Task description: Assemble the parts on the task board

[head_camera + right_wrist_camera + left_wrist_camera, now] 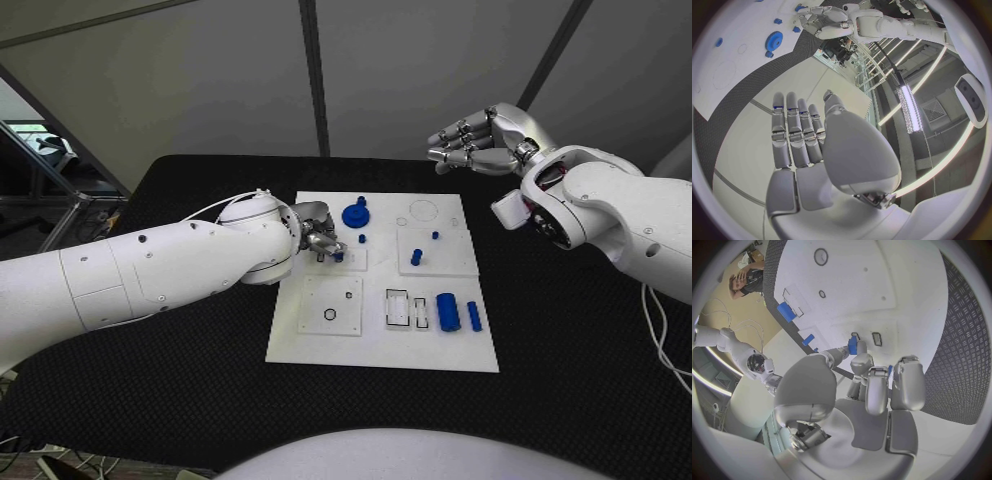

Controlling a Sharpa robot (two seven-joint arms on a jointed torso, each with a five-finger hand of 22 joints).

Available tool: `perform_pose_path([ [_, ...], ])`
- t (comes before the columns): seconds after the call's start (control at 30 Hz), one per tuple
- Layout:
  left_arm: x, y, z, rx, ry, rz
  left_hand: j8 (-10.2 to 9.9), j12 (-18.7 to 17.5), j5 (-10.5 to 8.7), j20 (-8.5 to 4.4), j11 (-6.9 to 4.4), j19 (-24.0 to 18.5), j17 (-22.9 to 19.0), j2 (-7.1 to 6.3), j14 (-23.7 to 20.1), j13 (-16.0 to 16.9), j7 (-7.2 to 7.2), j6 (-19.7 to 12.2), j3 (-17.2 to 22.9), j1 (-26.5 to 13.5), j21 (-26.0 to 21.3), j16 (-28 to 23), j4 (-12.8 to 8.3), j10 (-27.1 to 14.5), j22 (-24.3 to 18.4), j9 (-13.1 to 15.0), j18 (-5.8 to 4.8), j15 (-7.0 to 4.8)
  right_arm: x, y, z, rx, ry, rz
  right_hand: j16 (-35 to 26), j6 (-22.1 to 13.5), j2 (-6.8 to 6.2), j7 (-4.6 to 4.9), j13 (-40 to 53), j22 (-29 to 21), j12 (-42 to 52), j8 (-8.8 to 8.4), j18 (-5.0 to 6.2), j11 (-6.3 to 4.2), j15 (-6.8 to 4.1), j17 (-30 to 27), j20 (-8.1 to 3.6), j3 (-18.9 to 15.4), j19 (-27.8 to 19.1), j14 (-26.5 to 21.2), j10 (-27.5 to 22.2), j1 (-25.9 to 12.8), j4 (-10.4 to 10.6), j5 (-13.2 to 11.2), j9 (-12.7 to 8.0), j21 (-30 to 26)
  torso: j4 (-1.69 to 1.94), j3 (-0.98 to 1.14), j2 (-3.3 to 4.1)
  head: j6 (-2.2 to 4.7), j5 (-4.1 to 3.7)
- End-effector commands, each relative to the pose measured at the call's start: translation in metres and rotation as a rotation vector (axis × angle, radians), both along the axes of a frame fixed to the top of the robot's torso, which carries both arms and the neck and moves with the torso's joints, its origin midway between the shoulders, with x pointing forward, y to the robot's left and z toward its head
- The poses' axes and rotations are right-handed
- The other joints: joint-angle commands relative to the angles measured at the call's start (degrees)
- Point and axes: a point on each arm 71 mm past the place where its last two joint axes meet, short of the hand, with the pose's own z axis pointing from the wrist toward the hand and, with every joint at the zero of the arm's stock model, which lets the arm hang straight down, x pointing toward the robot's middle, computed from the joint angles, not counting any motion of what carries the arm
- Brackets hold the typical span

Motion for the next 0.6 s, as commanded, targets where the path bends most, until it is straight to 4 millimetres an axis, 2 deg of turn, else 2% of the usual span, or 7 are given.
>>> perform_pose_path([
  [0.03, -0.0009, 0.0003, -0.0021, 0.027, 0.018, -0.016, 0.4, 0.3, 0.42, 0.00, -0.24, 0.5, 11.7, -0.26, 4.9, 0.0, -0.38, 0.1, 10.0, 0.2, 0.2, 0.2, -9.7, 0.5, 0.9, 0.1, -0.46, -0.42, 0.0003, 0.0012, 0.0007, -0.001, -0.001, 0.008, -0.2, 0.0, 0.48, 0.28, -0.1, -0.1, 0.1, -0.25, 0.26, 0.09, 0.21, -0.1, -0.08, -0.3, 0.4, -0.1, -0.3, -0.2, 0.1, 0.4, 0.1, -0.2, 0.06, -0.02, -0.02, -0.06, 0.01],
  [0.4, -0.0027, 0.0001, -0.0024, 0.034, 0.028, -0.027, 0.4, 0.5, 0.71, -0.03, -0.29, 0.6, 11.7, -0.50, 4.9, 0.2, -0.42, 0.2, 10.0, 0.1, 0.3, 0.2, -9.8, 0.7, 1.1, 0.2, -0.50, -0.45, 0.0006, 0.0013, 0.0000, -0.004, 0.003, 0.010, -0.2, 0.0, 0.52, 0.28, -0.1, -0.1, 0.2, -0.25, 0.27, 0.09, 0.22, -0.1, -0.08, -0.3, 0.4, -0.1, -0.3, -0.2, 0.1, 0.4, 0.1, -0.2, -0.02, -0.05, 0.02, -0.22, 0.09],
  [0.6, -0.0037, 0.0003, -0.0022, 0.035, 0.030, -0.030, 0.5, 0.7, 1.06, -0.07, -0.34, 0.7, 11.7, -0.73, 4.9, 0.4, -0.47, 0.3, 10.1, 0.1, 0.3, 0.2, -9.9, 0.9, 1.2, 0.3, -0.52, -0.48, 0.0007, 0.0013, -0.0001, -0.004, 0.004, 0.011, -0.2, 0.0, 0.53, 0.28, -0.1, -0.1, 0.2, -0.25, 0.27, 0.08, 0.22, -0.1, -0.08, -0.3, 0.5, -0.1, -0.2, -0.2, 0.1, 0.4, 0.1, -0.2, 0.06, -0.06, 0.01, -0.40, 0.10],
])
